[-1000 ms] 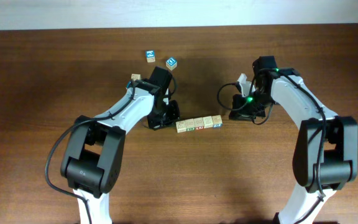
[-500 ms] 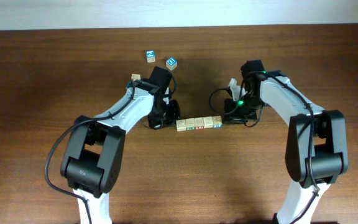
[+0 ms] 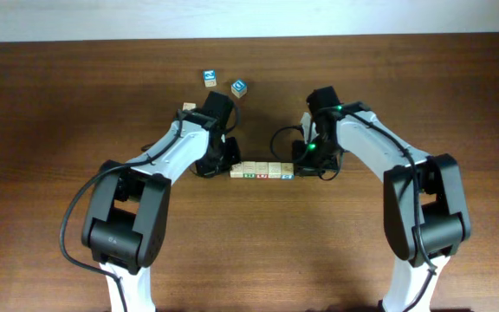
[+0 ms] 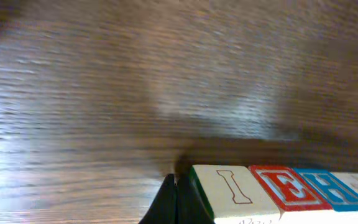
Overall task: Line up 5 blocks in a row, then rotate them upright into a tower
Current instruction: 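Squeeze the block row inward between left and right grippers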
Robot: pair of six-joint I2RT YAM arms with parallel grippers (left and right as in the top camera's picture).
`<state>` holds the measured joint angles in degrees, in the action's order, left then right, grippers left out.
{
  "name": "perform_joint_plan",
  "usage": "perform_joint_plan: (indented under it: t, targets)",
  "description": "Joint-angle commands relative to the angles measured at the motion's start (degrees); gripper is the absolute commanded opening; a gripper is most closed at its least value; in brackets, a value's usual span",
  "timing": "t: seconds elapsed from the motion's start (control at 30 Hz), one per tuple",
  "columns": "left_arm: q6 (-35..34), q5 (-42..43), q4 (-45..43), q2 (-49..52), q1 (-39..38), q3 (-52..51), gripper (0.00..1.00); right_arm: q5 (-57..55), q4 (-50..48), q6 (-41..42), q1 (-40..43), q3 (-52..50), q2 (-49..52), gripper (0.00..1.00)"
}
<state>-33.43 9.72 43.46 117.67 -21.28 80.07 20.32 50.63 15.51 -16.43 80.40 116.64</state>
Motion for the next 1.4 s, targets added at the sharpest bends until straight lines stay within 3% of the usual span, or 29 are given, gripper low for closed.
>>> perform_joint_plan:
  t: [0.0,0.2,0.27,0.63,0.93,1.07,1.17,1.27,1.37]
  targets:
    - [1.3,4.8,-0.7,0.1,-1.2,-0.2,0.01,6.3,-1.4,3.0,-4.3,-0.7,0.7,0.12]
    - [4.7,8.1,1.6,0.1,4.6,-0.2,0.0,7.6,-0.9,3.0,-2.3,-0.7,0.7,0.13]
    - [7.7,10.9,2.3,0.1,5.5,-0.2,0.0,8.2,-0.7,2.9,-1.0,-0.7,0.7,0.22]
    - [9.4,8.0,4.7,0.1,5.4,-0.2,0.0,7.2,-0.4,2.1,0.7,-0.7,0.7,0.25]
    - [9.4,7.8,5.3,0.1,5.4,-0.2,0.03,0.9,1.7,0.5,0.7,-0.7,0.7,0.25]
    - [10.5,7.9,7.2,0.1,5.8,-0.2,0.0,1.1,1.7,-0.4,1.4,-0.5,0.7,0.19]
    - [11.9,8.5,9.0,0.1,8.1,-0.2,0.0,6.9,2.3,-3.5,3.9,0.1,0.7,0.17]
    - [18.5,15.5,8.7,0.1,9.5,-0.2,0.0,14.0,2.2,-6.5,6.5,0.0,0.8,0.13]
    - [20.3,17.1,8.0,0.1,10.0,-0.2,0.0,13.8,1.5,-6.5,6.7,-0.3,0.9,0.09]
